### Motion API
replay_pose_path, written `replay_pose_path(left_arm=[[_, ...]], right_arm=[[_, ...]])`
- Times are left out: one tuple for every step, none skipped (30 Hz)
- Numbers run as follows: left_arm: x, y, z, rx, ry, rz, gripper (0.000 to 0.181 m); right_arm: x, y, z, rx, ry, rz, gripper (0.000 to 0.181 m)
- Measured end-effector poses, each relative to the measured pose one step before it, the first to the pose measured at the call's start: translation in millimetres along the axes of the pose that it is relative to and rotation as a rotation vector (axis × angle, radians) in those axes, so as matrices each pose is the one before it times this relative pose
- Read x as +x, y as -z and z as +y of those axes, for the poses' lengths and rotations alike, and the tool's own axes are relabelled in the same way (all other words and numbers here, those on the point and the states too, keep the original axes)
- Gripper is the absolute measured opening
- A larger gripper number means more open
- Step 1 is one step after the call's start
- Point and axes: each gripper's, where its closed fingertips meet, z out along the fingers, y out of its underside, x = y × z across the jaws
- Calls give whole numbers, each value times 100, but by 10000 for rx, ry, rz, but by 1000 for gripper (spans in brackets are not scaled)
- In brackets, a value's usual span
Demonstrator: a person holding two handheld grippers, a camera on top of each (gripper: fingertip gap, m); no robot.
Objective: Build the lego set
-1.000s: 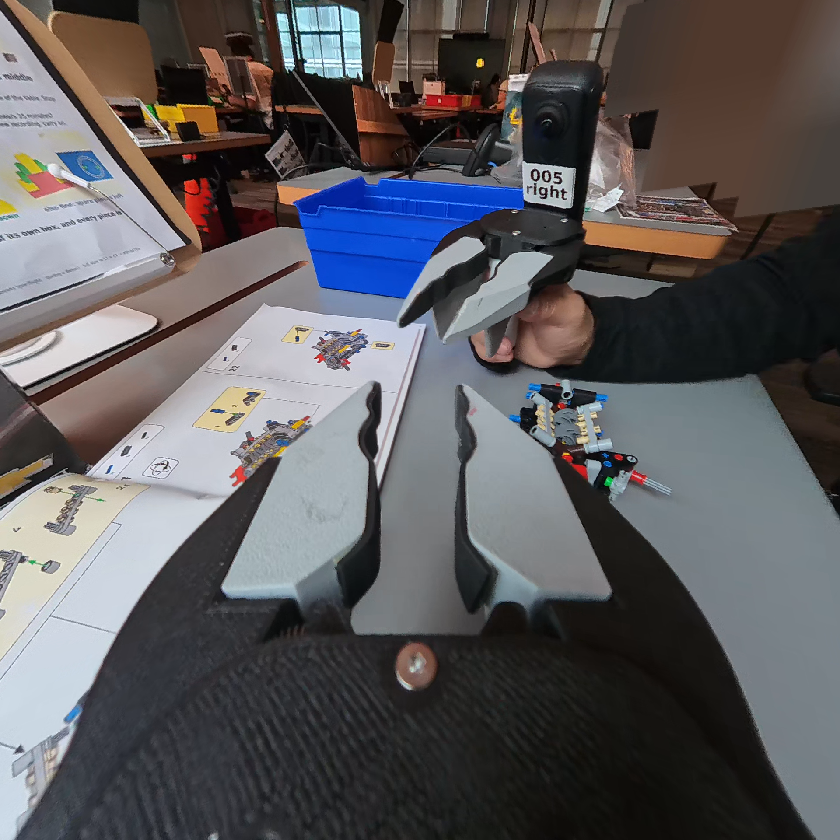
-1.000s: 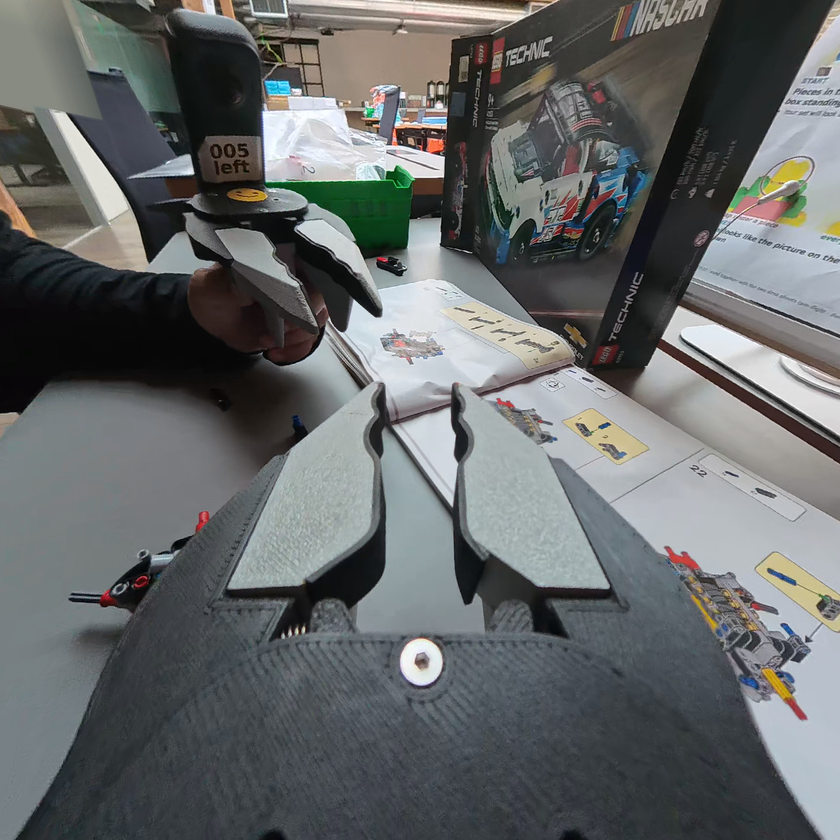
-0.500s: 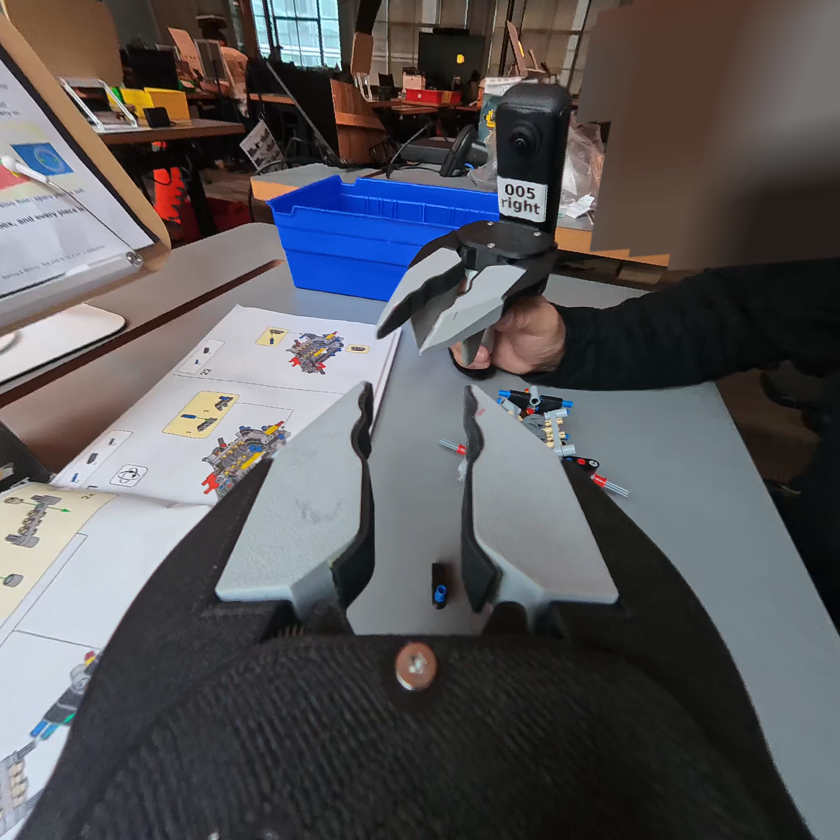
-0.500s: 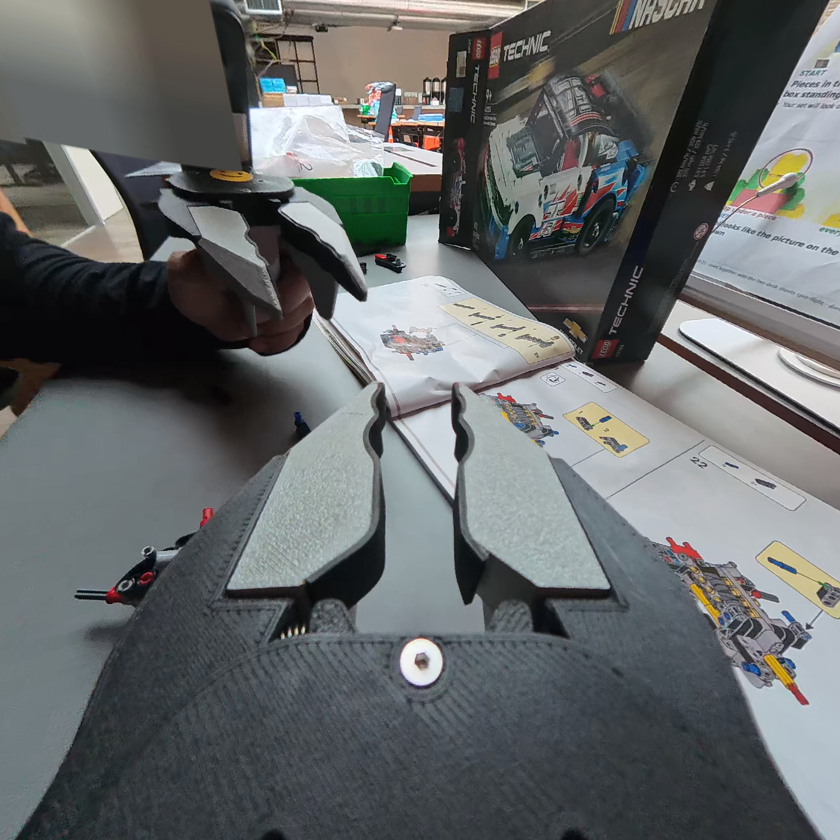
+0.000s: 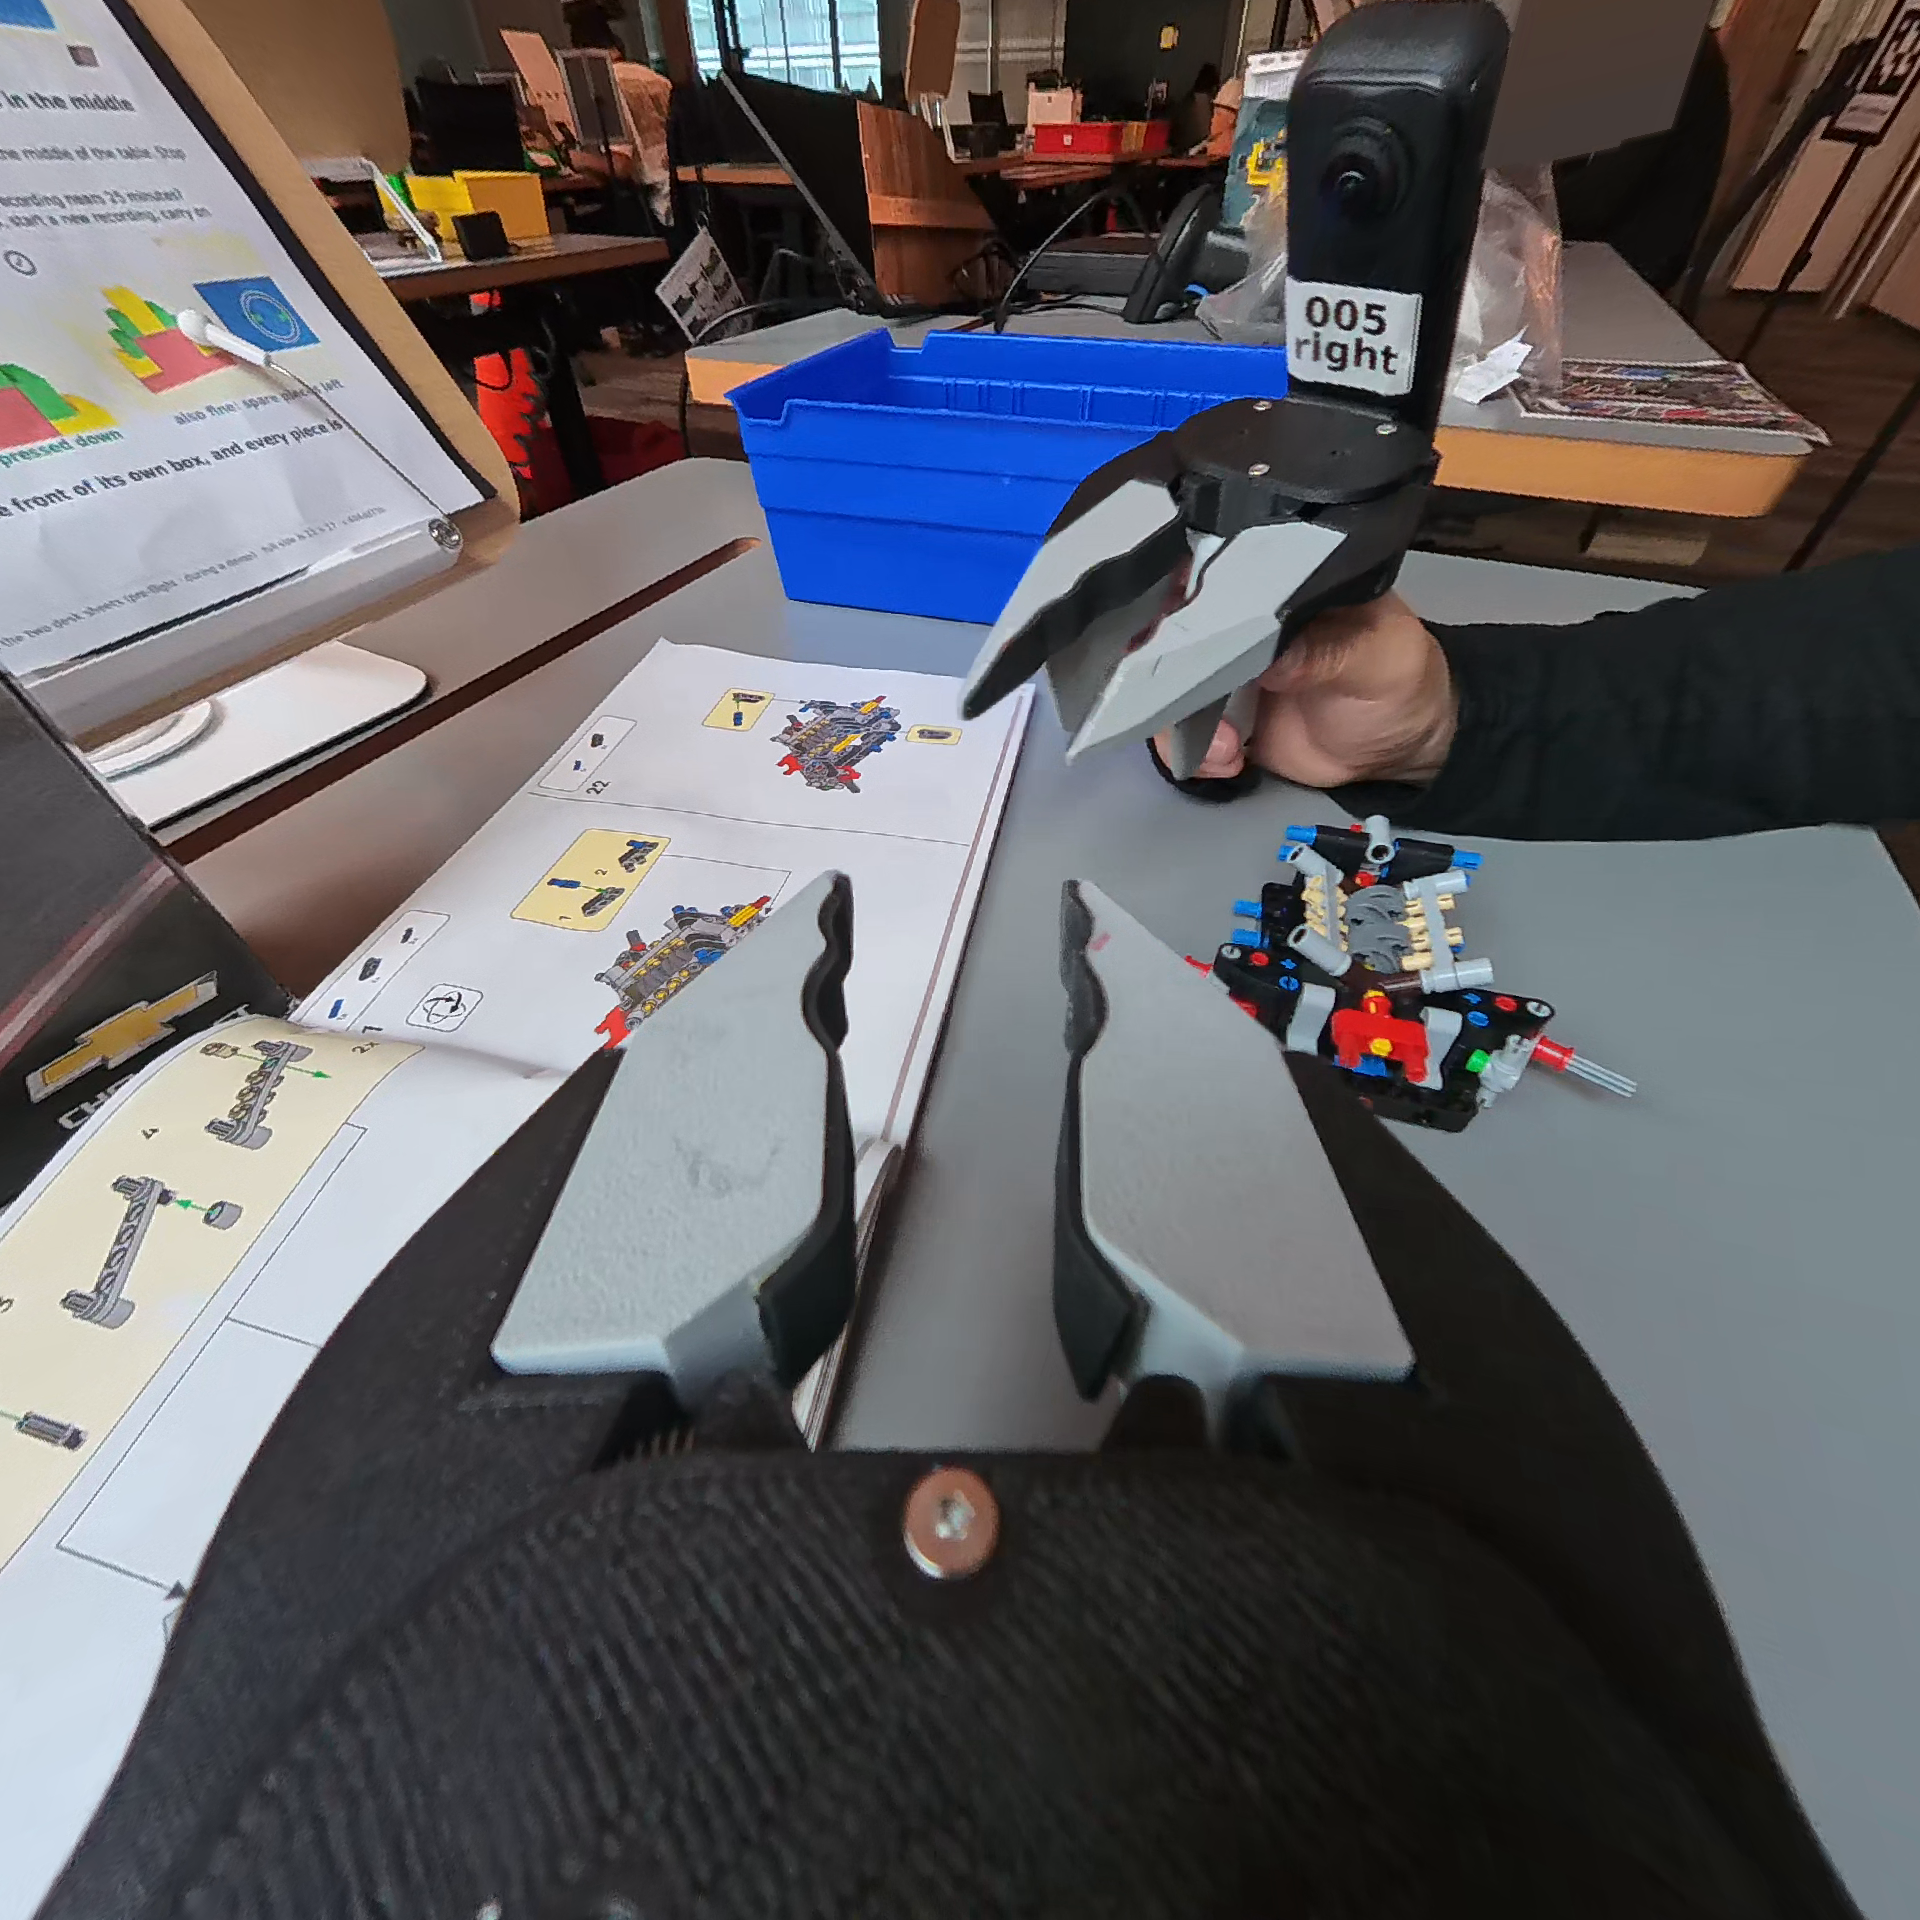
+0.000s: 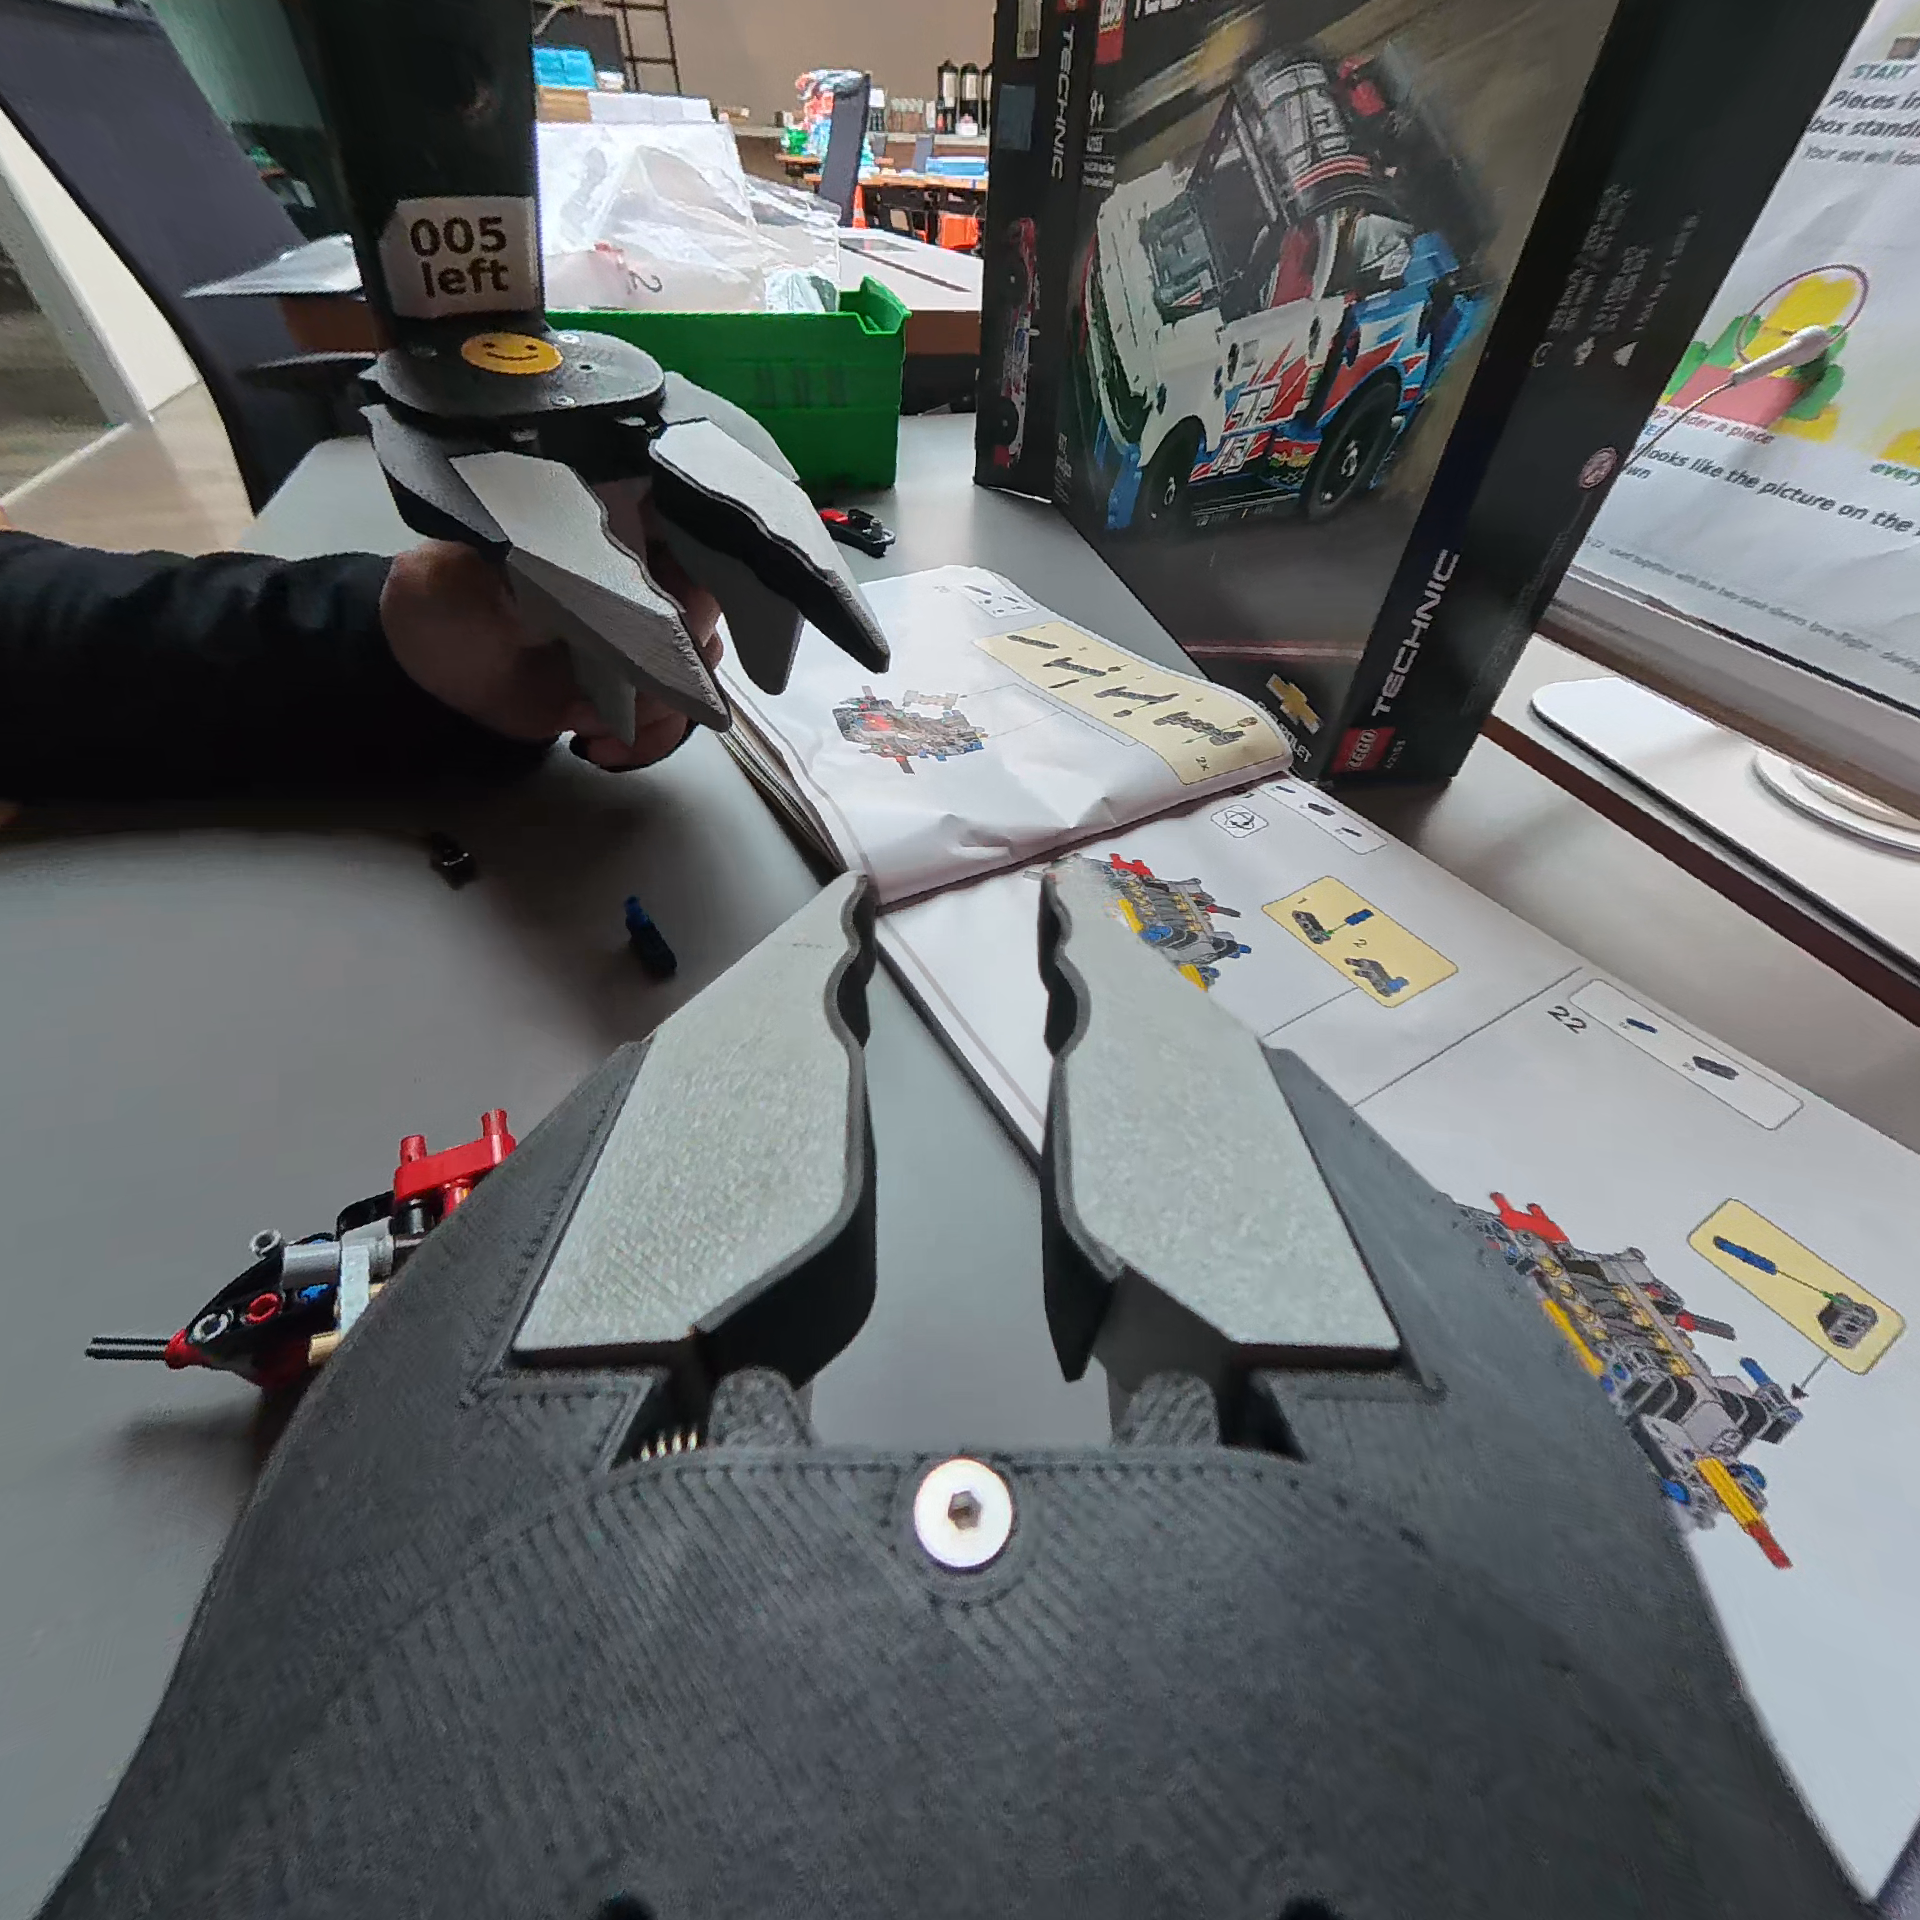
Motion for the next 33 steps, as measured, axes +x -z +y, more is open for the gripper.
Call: replay_pose_path(left_arm=[[-57,84,-53,74,30,-14,37],[-44,109,-110,130,94,8,37],[-64,102,-129,115,157,22,37],[-12,98,-171,103,167,75,37],[119,78,-236,82,166,155,38],[112,78,-205,35,135,115,38],[-125,74,-103,14,73,-78,38],[-252,42,57,-33,5,-164,38],[-98,-3,219,-118,-26,-40,38],[-81,-41,264,-147,-15,8,37],[-223,-63,268,-152,37,-61,37],[-62,-27,238,-125,79,37,38],[111,0,95,-17,57,112,38],[-22,-9,52,13,-3,-1,38],[-112,-44,107,-58,-66,-77,37],[-102,-75,120,-91,-80,-79,37],[-11,-79,49,-51,-52,-37,37],[54,-59,-16,4,-13,5,37],[144,-32,-48,28,8,54,37],[146,-5,-34,21,17,64,37],[98,14,-35,-1,5,50,37],[68,54,-26,-18,-11,48,37],[8,85,-51,-2,-11,26,38],[-67,130,-159,78,-27,-22,38],[-69,131,-137,91,-2,-15,38],[-36,80,-43,26,43,28,39],[-36,30,39,-32,58,11,40],[-74,-10,63,-40,38,-37,41],[-101,-29,89,-51,11,-90,41],[-556,-19,233,-139,48,-392,38],[-628,-36,302,-151,62,-431,37],[-133,-45,160,-85,31,-89,37],[100,-18,27,-10,35,61,35]], right_arm=[[-168,-107,54,-35,15,-119,28],[-120,-83,-33,21,37,-86,27],[-114,-126,-75,48,15,-113,27],[-131,-171,30,-24,-30,-156,27],[-172,-162,109,-87,-22,-176,27],[-113,-147,51,-48,17,-122,27],[-39,-86,17,-20,8,-52,27],[-34,-20,44,-30,-2,-23,27],[3,25,-53,38,26,17,27],[28,44,-35,35,20,31,27],[16,-8,3,-3,-13,-10,26],[42,-30,62,-45,-32,-10,26],[80,-18,66,-47,-5,24,27],[54,3,23,-18,31,38,26],[-10,17,-2,4,37,10,27],[-69,26,-19,10,61,-9,27],[-53,2,-5,1,76,17,27],[-53,-29,20,-24,68,7,27],[-24,-51,46,-49,49,17,27],[15,-61,61,-54,18,24,28],[40,-35,47,-37,-2,38,28],[105,-1,-1,1,-8,72,28],[160,30,-19,15,-9,89,28],[163,22,-11,9,-17,67,29],[125,25,-3,12,-44,32,30],[90,54,-43,32,-48,14,30],[102,89,-79,58,-29,32,30],[100,171,-92,55,39,50,31],[171,290,-18,-5,122,105,32],[256,459,-77,37,103,184,32],[125,595,-377,242,-13,115,32],[-143,609,-558,373,-122,-79,32],[-39,439,-488,336,-160,-81,32]])
